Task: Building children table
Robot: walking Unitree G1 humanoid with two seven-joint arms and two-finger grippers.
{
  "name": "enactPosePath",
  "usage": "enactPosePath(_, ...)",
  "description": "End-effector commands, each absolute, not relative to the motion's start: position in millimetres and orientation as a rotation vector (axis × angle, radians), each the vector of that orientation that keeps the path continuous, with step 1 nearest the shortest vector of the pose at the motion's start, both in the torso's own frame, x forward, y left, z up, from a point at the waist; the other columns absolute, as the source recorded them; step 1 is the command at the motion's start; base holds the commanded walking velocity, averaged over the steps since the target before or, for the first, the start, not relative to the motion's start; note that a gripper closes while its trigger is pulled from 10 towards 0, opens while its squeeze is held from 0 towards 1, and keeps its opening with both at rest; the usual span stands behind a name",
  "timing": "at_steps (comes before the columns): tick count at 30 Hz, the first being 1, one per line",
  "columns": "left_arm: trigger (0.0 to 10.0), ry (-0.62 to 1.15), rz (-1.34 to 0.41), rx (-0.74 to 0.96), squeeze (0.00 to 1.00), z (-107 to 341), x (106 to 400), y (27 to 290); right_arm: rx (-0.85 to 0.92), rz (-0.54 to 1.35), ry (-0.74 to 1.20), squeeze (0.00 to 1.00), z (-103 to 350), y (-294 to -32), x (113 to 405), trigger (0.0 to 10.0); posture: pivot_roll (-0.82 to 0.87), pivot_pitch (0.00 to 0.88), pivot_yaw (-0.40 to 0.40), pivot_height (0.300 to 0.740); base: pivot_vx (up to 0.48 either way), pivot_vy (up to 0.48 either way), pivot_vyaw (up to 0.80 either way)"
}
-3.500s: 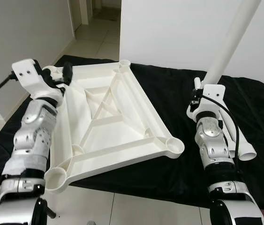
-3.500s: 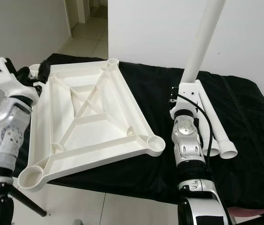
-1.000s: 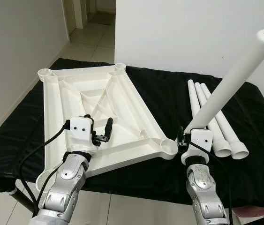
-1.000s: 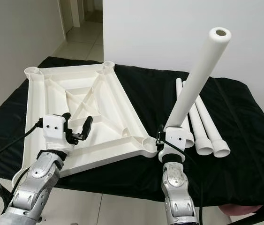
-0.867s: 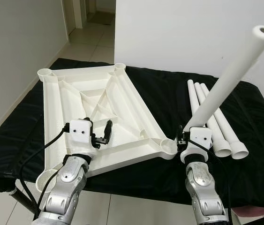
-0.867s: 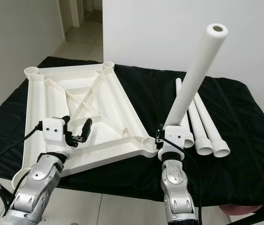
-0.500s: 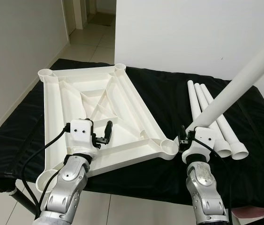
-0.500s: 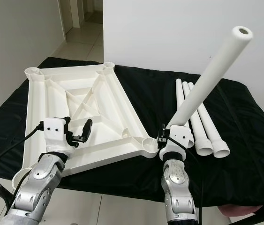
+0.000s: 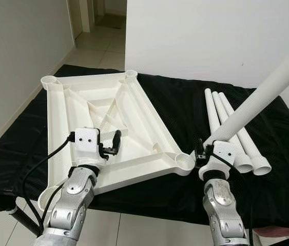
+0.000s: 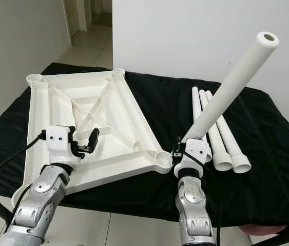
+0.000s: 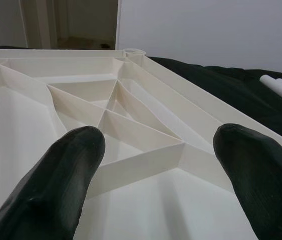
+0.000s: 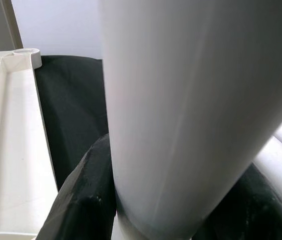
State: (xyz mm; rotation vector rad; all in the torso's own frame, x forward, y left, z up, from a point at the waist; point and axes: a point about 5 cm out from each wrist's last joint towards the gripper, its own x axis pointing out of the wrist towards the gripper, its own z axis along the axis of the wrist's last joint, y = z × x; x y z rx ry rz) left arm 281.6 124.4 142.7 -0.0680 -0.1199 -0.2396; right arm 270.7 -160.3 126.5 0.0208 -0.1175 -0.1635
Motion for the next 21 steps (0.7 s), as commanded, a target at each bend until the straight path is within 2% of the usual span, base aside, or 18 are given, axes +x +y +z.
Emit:
enactPosePath(1, 10.0, -0.140, -0.250, -0.052, 0.00, 144.7, 278.8, 121.9, 0.021, -0.163, -0.042, 0.00, 112.3, -159.4, 268.6, 10.0, 0.00, 0.000, -0.051, 0.740, 0.000, 0.000, 0.00)
enactPosePath(21, 10.0, -0.151, -0.255, -0.023, 0.00, 148.2, 277.8, 122.1, 0.018, -0.140, -0.043, 0.00, 111.0, -152.0, 269.3, 10.0, 0.00, 0.000, -0.033, 0.740, 0.000, 0.000, 0.00)
